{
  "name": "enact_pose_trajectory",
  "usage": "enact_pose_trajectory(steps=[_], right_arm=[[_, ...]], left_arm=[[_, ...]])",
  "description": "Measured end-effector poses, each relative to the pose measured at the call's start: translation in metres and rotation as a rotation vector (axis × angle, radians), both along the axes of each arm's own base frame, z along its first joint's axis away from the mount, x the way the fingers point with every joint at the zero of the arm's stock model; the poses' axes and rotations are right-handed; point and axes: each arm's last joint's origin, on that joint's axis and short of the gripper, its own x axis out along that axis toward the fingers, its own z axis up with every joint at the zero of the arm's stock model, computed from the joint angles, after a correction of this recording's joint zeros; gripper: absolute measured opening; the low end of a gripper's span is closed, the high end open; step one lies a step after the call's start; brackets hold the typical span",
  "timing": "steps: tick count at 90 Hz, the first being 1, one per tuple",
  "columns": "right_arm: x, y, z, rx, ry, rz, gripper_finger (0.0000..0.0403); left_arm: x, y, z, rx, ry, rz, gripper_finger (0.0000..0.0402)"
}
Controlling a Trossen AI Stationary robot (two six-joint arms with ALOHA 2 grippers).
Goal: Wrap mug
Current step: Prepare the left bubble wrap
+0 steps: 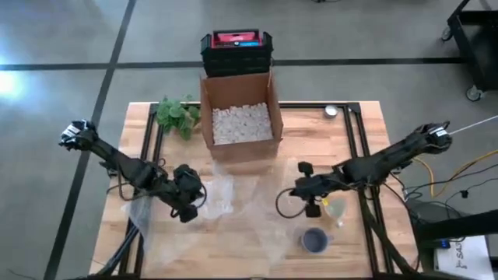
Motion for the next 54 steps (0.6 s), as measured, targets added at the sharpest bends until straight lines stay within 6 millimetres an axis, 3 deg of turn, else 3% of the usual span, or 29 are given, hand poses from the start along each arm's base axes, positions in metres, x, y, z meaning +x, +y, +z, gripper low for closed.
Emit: enact_pose_trajectory(steps=[17,30,42,54], right_arm=[[-0.003,0.012,0.002,-0.039,-0.030,0.056,0.0002],[-0.002,0.012,0.002,-0.048,-0.038,0.069,0.0002],[-0.002,0.012,0.002,-0.051,-0.037,0.069,0.0002],[-0.003,0.012,0.000,-0.053,-0.032,0.069,0.0002]], left_arm=[[0.017,-0.045,0.003,0.089,0.106,-0.081,0.0000],[0.038,-0.068,-0.005,0.138,0.171,-0.091,0.0001],[0.046,-0.072,-0.012,0.224,0.291,-0.081,0.0030],[0.043,-0.070,-0.013,0.241,0.354,0.006,0.0096]])
